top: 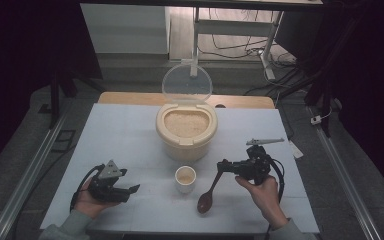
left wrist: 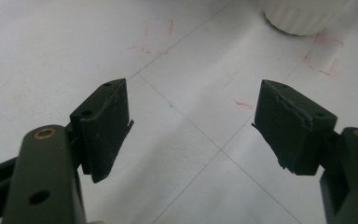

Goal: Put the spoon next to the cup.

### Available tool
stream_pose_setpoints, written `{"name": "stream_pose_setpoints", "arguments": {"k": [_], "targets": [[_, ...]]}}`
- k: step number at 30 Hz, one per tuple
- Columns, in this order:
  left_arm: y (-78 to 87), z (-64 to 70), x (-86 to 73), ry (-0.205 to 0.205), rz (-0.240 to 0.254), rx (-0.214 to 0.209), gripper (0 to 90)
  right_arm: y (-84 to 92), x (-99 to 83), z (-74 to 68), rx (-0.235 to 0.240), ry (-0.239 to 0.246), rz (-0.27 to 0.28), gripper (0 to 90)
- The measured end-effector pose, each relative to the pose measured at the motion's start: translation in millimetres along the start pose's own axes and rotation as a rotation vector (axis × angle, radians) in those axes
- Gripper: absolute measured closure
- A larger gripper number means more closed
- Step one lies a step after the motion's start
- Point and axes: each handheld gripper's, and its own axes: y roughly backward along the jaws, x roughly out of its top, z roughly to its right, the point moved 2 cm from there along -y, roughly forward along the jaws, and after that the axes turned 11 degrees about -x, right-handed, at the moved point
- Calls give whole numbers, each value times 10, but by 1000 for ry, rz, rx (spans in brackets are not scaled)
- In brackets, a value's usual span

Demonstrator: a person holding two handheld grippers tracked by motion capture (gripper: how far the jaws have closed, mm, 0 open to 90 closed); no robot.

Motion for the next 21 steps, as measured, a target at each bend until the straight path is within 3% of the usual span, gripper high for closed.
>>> {"name": "stream_pose_setpoints", "arguments": {"k": [12,21], "targets": [[-5,1,-2,-2,-3,0,260,-255,21,74,-15,7,-36,807],[-11,2,-3,-2,-6,-2,260,-454,2,296,-62,12,-36,743]]}}
